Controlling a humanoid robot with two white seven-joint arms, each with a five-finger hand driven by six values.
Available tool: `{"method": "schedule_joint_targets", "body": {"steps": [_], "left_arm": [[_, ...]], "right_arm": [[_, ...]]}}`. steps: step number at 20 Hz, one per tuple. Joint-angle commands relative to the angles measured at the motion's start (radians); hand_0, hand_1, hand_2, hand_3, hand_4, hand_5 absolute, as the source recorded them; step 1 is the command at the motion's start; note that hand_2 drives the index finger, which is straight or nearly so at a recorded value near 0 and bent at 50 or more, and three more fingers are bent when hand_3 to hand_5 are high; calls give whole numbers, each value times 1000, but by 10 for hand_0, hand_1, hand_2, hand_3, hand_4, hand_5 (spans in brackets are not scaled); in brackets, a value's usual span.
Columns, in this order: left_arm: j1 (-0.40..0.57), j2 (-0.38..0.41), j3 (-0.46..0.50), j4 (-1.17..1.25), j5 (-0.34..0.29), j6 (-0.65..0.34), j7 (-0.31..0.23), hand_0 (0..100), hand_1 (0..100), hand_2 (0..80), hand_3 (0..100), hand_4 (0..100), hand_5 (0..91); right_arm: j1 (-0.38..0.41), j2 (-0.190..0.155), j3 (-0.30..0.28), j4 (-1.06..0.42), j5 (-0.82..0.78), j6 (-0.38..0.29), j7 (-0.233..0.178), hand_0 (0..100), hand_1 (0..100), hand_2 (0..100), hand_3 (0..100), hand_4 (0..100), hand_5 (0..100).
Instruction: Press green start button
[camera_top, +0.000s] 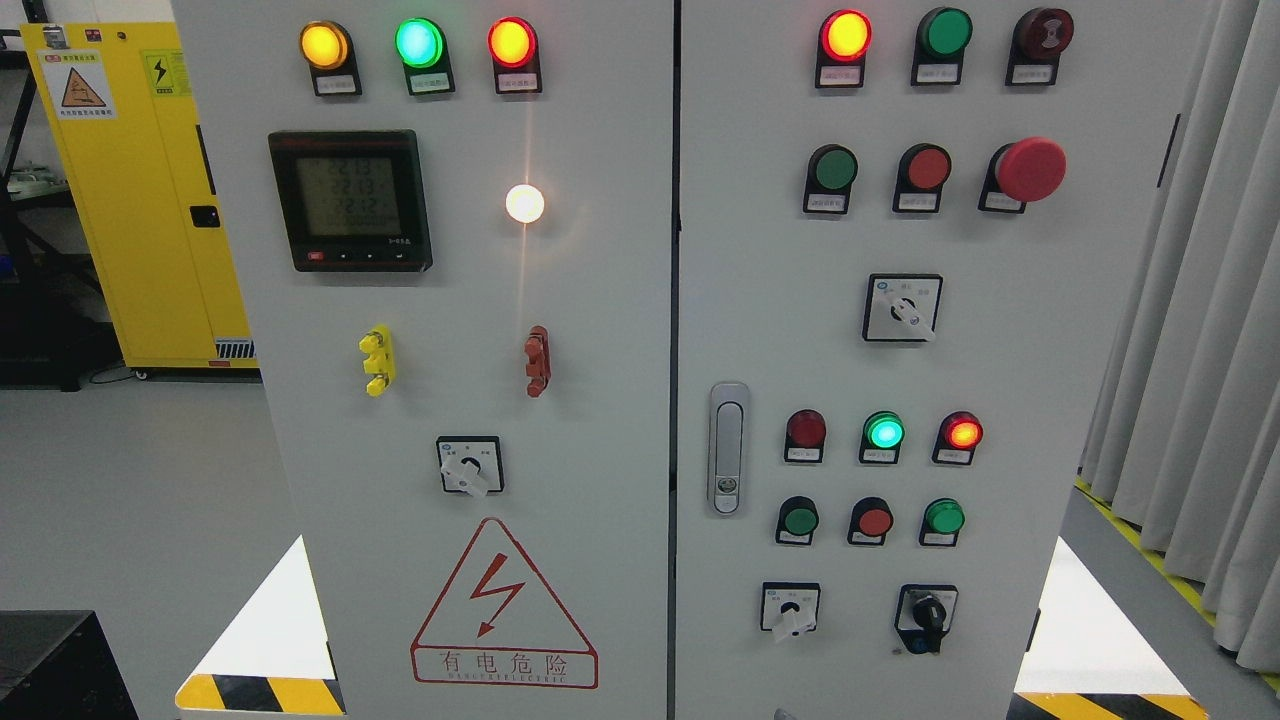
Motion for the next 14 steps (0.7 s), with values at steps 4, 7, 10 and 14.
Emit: {"method": "schedule_joint_targets", "body": {"steps": [4, 7, 10, 14], "left_arm": [[0, 0, 0, 0, 0, 1, 0, 120, 556, 0, 0, 0, 0], [0, 0, 0, 0, 0, 1, 0, 120, 556, 0, 0, 0, 0], [0, 0, -1, 0, 0, 1, 0, 120, 556, 0, 0, 0, 0], [0, 0, 0, 0, 0, 1, 1, 120, 556, 0, 0, 0, 0]], "right_arm": [[0, 20, -1, 1, 0, 0, 0, 619, 707, 0, 0, 9, 0], [-5, 20, -7, 1, 9, 0, 0, 617, 707, 0, 0, 10, 0], [-19, 20, -59, 20, 138, 0, -8, 493, 739, 0, 84, 136, 50], [-69, 21, -137, 65, 377, -3, -89, 531, 770, 0, 321, 443, 312]]}}
